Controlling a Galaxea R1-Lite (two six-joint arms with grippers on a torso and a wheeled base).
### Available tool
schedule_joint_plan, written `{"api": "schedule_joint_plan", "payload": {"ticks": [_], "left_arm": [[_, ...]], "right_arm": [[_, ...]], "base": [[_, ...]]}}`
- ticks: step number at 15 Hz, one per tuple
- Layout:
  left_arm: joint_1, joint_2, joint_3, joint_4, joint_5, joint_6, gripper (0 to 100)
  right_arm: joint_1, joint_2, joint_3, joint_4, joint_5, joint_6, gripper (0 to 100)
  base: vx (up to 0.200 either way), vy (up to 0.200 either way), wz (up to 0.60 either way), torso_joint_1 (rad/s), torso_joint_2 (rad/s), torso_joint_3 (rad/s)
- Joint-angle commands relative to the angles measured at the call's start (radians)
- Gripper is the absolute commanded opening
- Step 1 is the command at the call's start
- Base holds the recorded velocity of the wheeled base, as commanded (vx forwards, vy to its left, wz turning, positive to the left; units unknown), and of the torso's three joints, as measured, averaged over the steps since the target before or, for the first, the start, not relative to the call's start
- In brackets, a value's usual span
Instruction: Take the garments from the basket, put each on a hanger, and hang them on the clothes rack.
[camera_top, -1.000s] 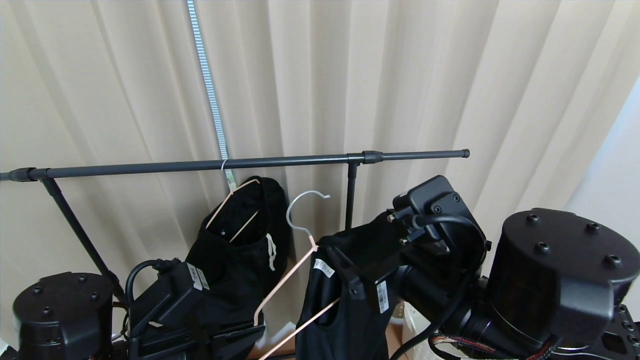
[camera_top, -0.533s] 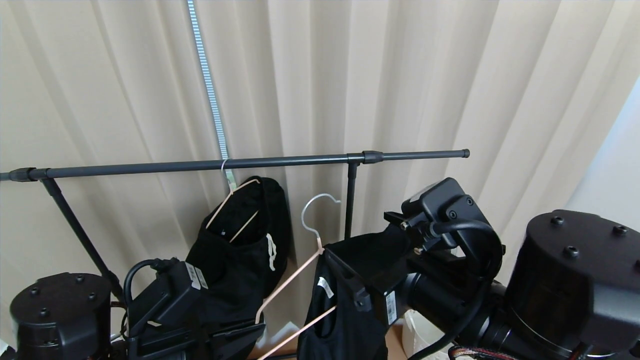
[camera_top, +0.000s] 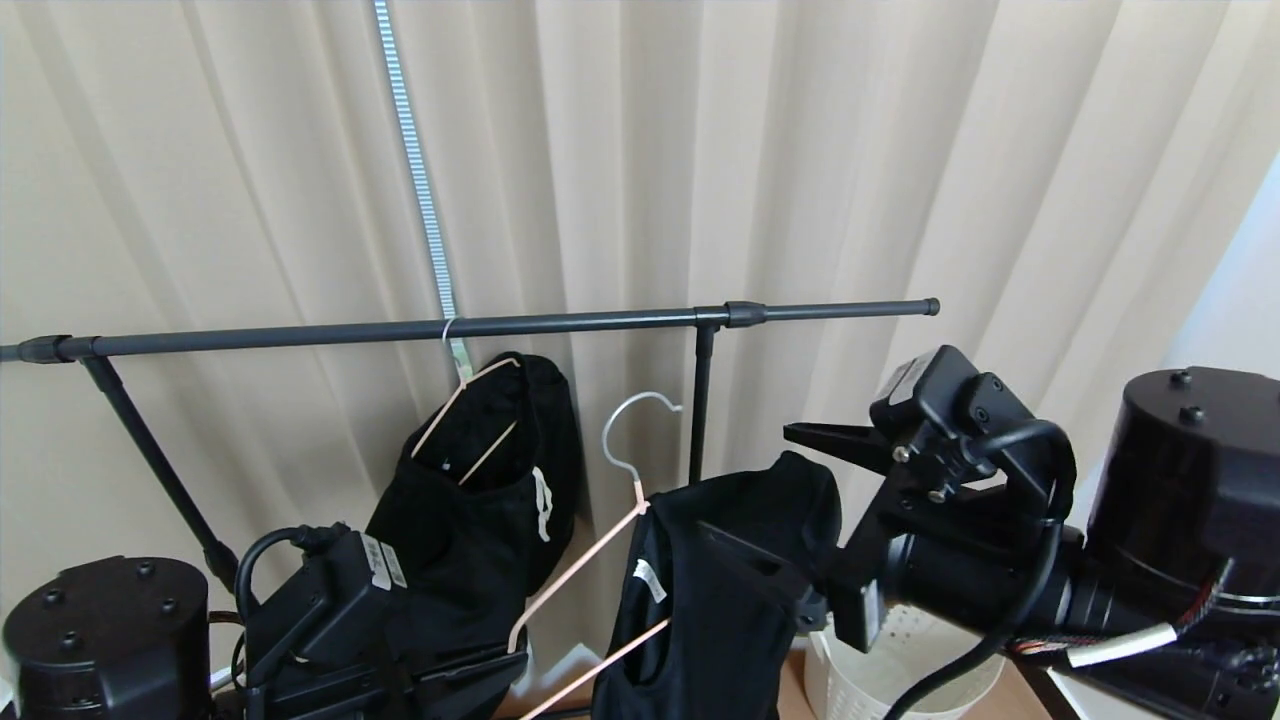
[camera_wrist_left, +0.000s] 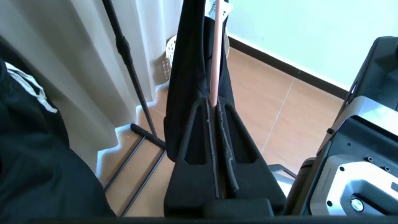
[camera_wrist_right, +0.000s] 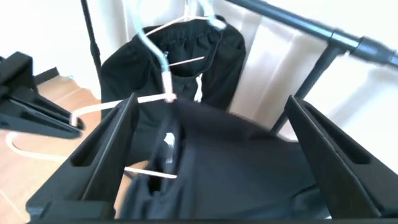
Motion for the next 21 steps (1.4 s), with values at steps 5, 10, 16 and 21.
{"api": "schedule_joint_plan", "payload": {"ticks": [5,10,16,21], "left_arm": [[0.000,-0.010,0.023,-0.030,-0.003,0.006,0],[-0.006,-0.018,0.060,-0.060,-0.030,0.045,0],[-0.031,-0.020,0.075,-0.060,-0.032,0.082,0],[-0.044,-0.026,0.080,-0.060,-0.030,0.082,0]], "right_arm": [[-0.365,-0.033,-0.267,0.529,0.559,-0.344,100],[-0.408,0.203,-0.668,1.126,0.620,-0.847,100],[-0.372,0.288,-0.820,1.338,0.648,-0.922,100],[-0.271,0.380,-0.824,1.310,0.648,-0.904,100]], "base": [[0.000,0.000,0.00,0.000,0.00,0.000],[0.000,0.000,0.00,0.000,0.00,0.000],[0.000,0.000,0.00,0.000,0.00,0.000],[0.000,0.000,0.00,0.000,0.00,0.000]]}}
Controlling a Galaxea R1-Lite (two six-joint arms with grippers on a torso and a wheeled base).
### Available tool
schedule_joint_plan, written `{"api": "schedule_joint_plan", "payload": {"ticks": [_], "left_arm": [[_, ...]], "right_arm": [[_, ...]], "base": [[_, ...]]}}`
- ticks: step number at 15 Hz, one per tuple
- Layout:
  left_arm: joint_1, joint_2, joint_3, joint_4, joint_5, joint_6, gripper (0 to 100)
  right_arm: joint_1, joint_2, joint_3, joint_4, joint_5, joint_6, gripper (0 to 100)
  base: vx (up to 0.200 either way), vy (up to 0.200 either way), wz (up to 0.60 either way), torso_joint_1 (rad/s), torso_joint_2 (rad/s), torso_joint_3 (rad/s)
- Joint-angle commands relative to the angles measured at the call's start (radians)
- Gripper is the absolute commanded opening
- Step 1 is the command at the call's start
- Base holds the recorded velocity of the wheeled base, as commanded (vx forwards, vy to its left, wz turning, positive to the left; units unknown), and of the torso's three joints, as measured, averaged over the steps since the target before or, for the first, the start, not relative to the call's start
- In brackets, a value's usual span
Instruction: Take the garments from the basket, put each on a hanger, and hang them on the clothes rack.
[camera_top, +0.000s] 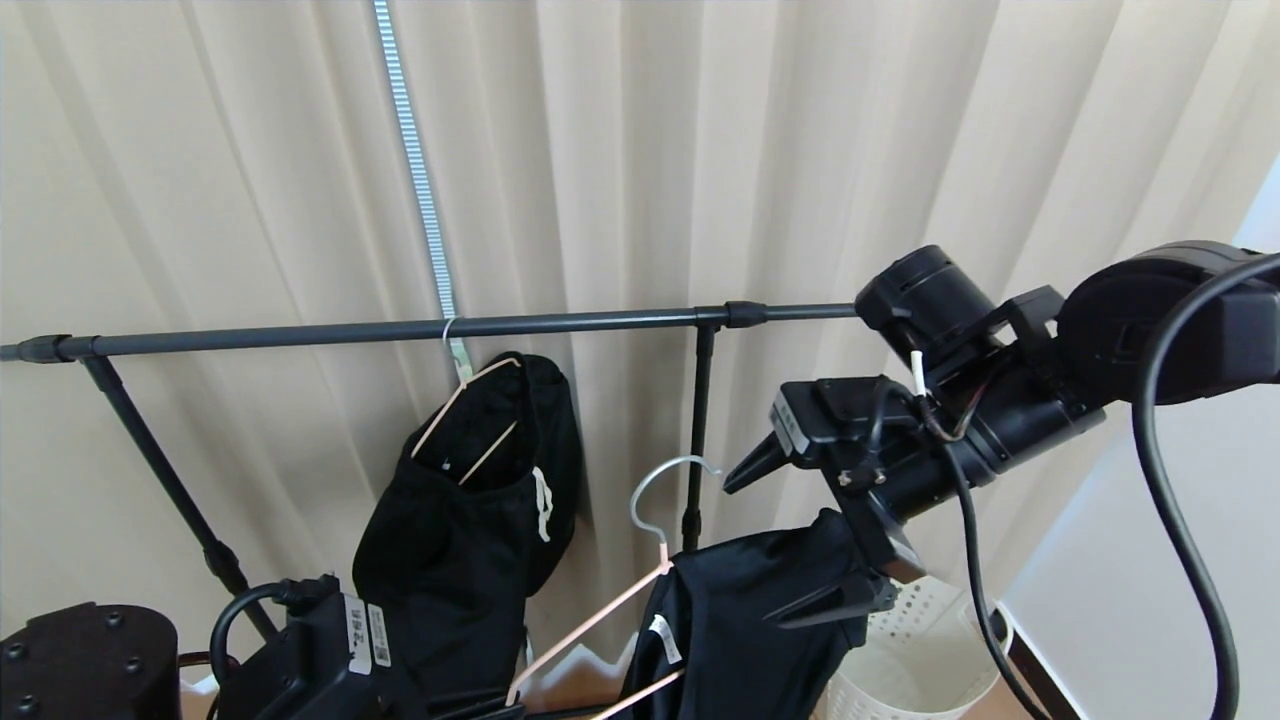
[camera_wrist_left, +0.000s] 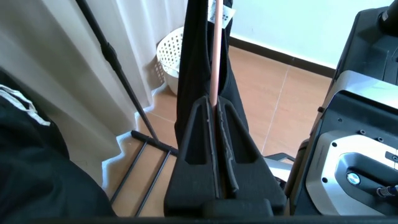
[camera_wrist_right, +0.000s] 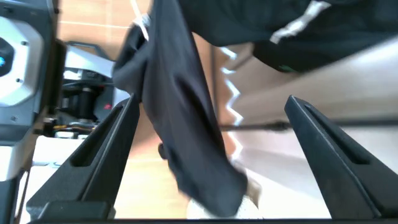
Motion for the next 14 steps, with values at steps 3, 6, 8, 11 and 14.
{"api": "schedule_joint_plan", "payload": {"ticks": [3,6,8,11,14], "left_arm": [[0.000,-0.004,-0.001,0.000,0.000,0.000,0],[0.000,-0.003,-0.003,0.000,0.000,-0.002,0],[0.000,-0.004,-0.001,0.000,0.000,0.000,0],[0.000,-0.004,-0.005,0.000,0.000,-0.002,0],[0.001,-0.003,-0.008,0.000,0.002,-0.002,0]], "right_arm": [[0.034,0.074,0.002,0.000,-0.001,0.007,100],[0.034,0.079,-0.001,-0.006,-0.001,0.010,100],[0.034,0.079,0.001,-0.023,-0.001,0.012,100],[0.034,0.079,0.002,-0.023,0.001,0.021,0],[0.034,0.068,0.007,-0.022,0.001,0.021,0]], "base": [[0.000,0.000,0.00,0.000,0.00,0.000],[0.000,0.000,0.00,0.000,0.00,0.000],[0.000,0.000,0.00,0.000,0.00,0.000],[0.000,0.000,0.00,0.000,0.00,0.000],[0.000,0.000,0.00,0.000,0.00,0.000]]}}
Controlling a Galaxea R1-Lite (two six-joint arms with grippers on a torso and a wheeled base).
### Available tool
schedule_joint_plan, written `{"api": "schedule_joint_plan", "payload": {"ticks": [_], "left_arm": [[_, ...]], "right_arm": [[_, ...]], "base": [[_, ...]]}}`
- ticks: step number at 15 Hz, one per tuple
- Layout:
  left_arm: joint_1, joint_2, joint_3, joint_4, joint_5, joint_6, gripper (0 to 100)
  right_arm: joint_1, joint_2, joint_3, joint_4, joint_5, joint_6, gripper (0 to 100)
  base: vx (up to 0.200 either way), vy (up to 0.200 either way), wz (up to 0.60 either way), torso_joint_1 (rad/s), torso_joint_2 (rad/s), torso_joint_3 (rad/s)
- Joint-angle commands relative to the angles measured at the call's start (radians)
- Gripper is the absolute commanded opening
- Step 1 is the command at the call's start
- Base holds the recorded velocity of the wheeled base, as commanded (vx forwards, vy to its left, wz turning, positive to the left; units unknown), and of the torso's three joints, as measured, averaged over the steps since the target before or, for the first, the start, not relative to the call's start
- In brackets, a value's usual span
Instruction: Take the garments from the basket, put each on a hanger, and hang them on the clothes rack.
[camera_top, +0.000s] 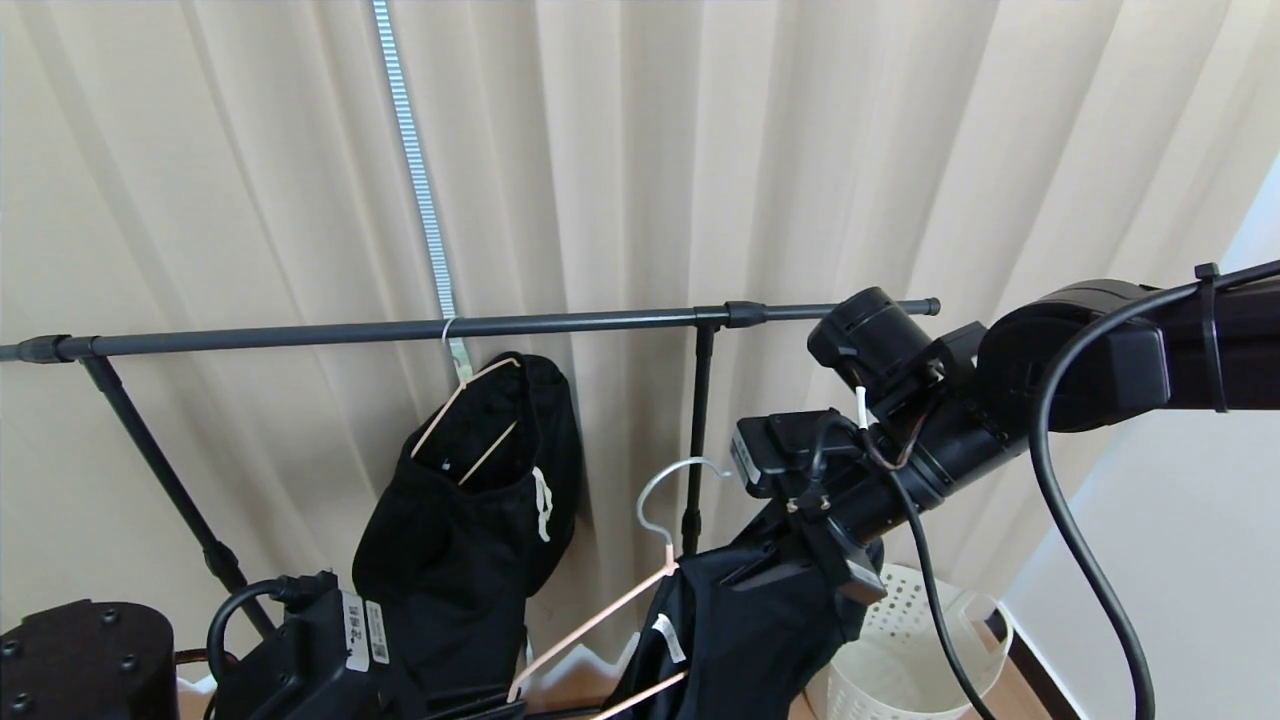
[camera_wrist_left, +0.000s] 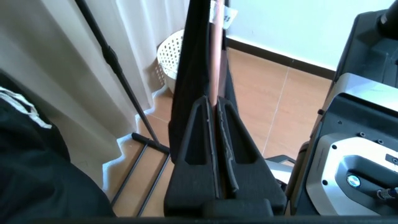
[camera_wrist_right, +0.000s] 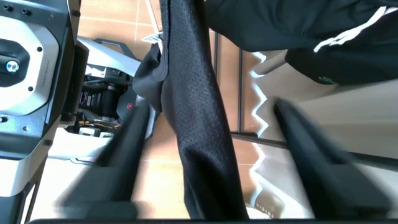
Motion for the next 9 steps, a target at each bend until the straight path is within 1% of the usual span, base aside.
{"api": "schedule_joint_plan", "payload": {"ticks": [1,5,6,9], "left_arm": [[0.002,0.002,-0.001,0.000,0.000,0.000,0],[0.005,0.002,0.000,0.000,0.001,0.001,0],[0.005,0.003,0.000,0.000,0.001,0.001,100],[0.005,0.003,0.003,0.000,0.000,0.001,100]], "right_arm": [[0.001,-0.020,0.003,0.001,0.001,0.000,0],[0.001,-0.064,0.026,0.001,0.001,0.000,0],[0.001,-0.075,0.031,0.002,0.001,0.002,0],[0.001,-0.083,0.039,0.001,-0.007,0.014,0]], "base": [[0.000,0.000,0.00,0.000,0.00,0.000],[0.000,0.000,0.00,0.000,0.00,0.000],[0.000,0.000,0.00,0.000,0.00,0.000],[0.000,0.000,0.00,0.000,0.00,0.000]]}}
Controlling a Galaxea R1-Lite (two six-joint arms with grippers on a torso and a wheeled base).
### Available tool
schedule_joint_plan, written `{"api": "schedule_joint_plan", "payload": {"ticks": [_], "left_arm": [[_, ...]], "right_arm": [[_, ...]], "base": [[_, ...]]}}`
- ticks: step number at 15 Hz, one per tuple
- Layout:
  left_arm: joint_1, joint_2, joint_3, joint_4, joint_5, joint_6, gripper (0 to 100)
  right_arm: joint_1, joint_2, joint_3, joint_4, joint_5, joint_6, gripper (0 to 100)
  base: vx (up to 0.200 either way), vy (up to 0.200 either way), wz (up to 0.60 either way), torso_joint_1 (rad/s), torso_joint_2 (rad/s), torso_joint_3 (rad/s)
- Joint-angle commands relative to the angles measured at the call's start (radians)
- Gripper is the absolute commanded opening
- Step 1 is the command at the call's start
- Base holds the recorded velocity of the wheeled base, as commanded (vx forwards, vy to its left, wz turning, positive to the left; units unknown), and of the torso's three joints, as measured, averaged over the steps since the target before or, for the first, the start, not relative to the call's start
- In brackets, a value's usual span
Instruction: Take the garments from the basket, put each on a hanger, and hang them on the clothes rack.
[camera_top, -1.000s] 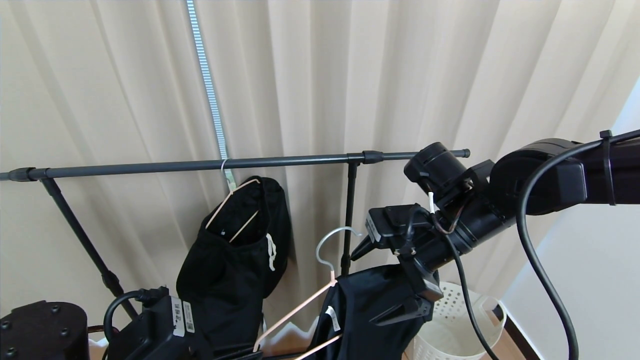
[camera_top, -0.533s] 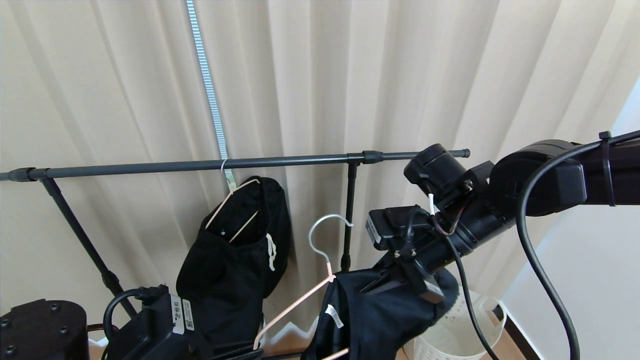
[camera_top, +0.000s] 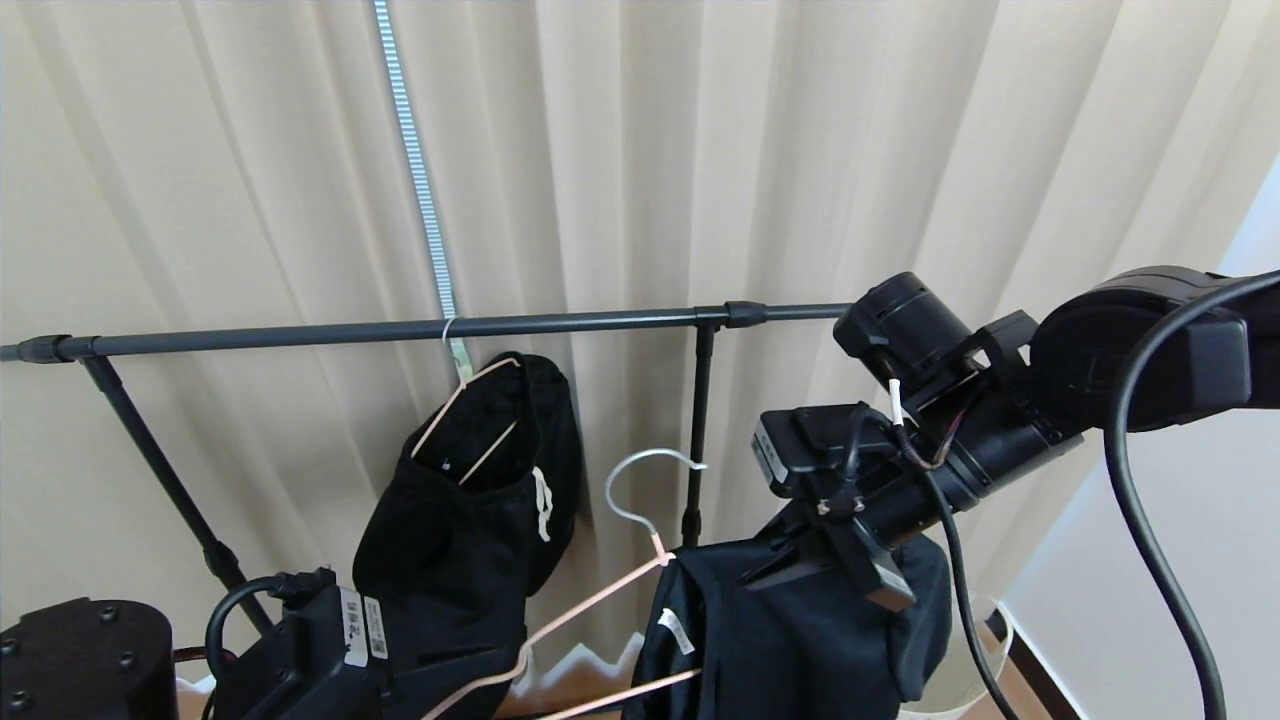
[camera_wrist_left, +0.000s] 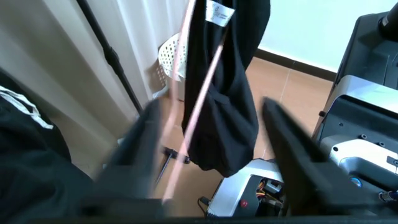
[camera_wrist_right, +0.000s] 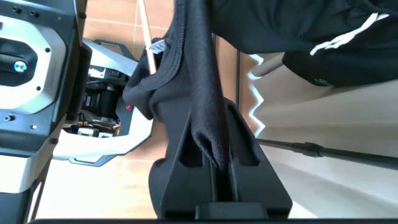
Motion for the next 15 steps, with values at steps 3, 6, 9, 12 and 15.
{"api": "schedule_joint_plan", "payload": {"ticks": [3,6,9,12,15], "left_arm": [[0.007,0.000,0.000,0.000,-0.001,-0.002,100],[0.049,0.006,-0.014,0.000,-0.001,-0.008,100],[0.067,0.006,-0.016,0.000,-0.001,-0.008,100],[0.119,0.010,-0.030,0.002,-0.001,-0.010,100],[0.141,0.049,-0.042,0.002,-0.001,-0.011,100]], "right_arm": [[0.001,-0.037,-0.005,-0.003,-0.075,0.053,0],[0.001,-0.066,-0.014,-0.040,-0.189,0.085,0],[0.002,-0.089,-0.011,-0.088,-0.342,0.105,0],[-0.001,-0.106,-0.012,-0.089,-0.368,0.120,0],[-0.004,-0.106,-0.009,-0.126,-0.450,0.153,0]], "base": [[0.000,0.000,0.00,0.000,0.00,0.000],[0.000,0.000,0.00,0.000,0.00,0.000],[0.000,0.000,0.00,0.000,0.00,0.000],[0.000,0.000,0.00,0.000,0.00,0.000],[0.000,0.000,0.00,0.000,0.00,0.000]]}}
